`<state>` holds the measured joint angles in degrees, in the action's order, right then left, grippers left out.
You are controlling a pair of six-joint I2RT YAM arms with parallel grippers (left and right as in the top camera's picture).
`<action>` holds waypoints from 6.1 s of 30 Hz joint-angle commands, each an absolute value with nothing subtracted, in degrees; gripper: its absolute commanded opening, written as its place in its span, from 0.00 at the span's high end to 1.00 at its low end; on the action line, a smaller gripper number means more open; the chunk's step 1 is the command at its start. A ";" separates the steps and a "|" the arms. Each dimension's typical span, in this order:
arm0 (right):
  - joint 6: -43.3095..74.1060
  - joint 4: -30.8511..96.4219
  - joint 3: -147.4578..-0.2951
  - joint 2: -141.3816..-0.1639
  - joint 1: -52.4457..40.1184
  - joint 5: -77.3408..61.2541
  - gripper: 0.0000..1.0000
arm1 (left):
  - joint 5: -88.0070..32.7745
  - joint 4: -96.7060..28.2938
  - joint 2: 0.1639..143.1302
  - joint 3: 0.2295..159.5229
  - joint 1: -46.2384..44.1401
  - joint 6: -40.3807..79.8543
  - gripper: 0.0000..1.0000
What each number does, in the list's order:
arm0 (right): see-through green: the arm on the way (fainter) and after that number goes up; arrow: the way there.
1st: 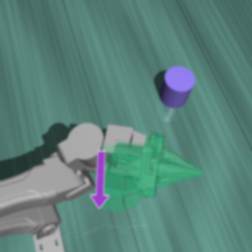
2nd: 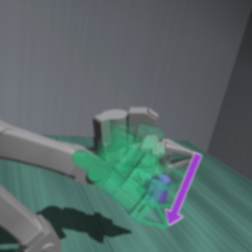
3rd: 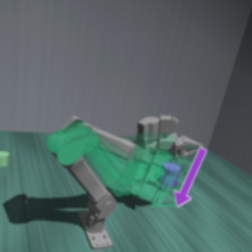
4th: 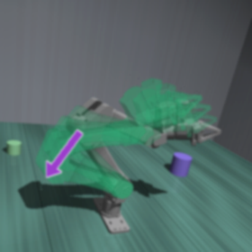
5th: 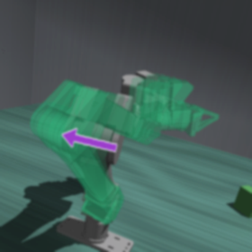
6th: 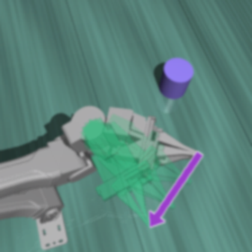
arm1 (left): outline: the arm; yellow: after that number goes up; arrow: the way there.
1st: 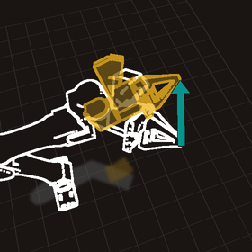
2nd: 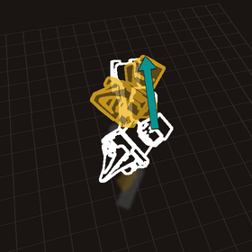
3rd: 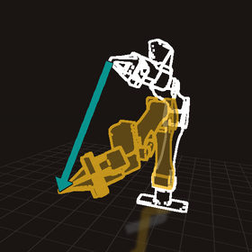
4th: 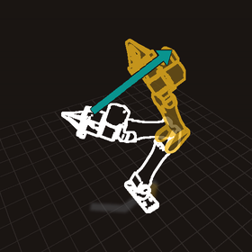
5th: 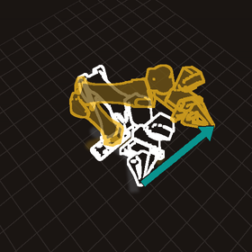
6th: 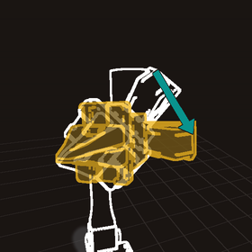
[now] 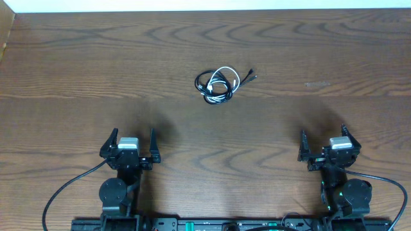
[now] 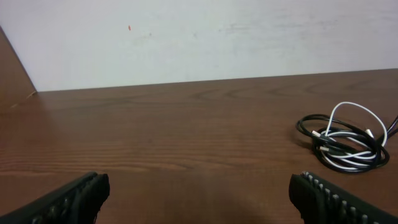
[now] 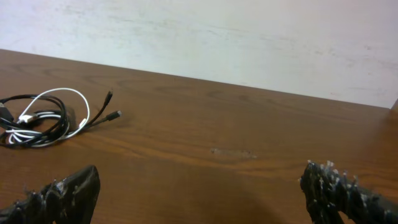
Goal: Untangle cables
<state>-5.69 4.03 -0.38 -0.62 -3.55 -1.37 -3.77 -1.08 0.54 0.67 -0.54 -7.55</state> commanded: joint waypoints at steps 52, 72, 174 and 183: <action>-6.42 4.27 -0.32 -0.71 -3.40 -1.65 0.01 | -5.17 -3.66 0.71 0.23 -0.27 -8.10 0.03; -6.42 4.27 -0.32 -0.71 -3.40 -1.65 0.01 | -5.17 -3.66 0.71 0.23 -0.27 -8.10 0.02; -1.32 46.11 -55.44 -58.13 -3.42 -4.71 0.01 | -14.55 -37.26 63.42 64.71 -0.45 15.33 0.02; -1.32 45.69 -55.44 -58.13 -3.40 -4.71 0.01 | -11.53 -47.97 81.36 79.05 -2.28 14.15 0.02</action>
<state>-1.91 45.82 -54.33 -58.24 -3.55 -4.32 -13.41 -46.59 76.95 76.18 -0.97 15.00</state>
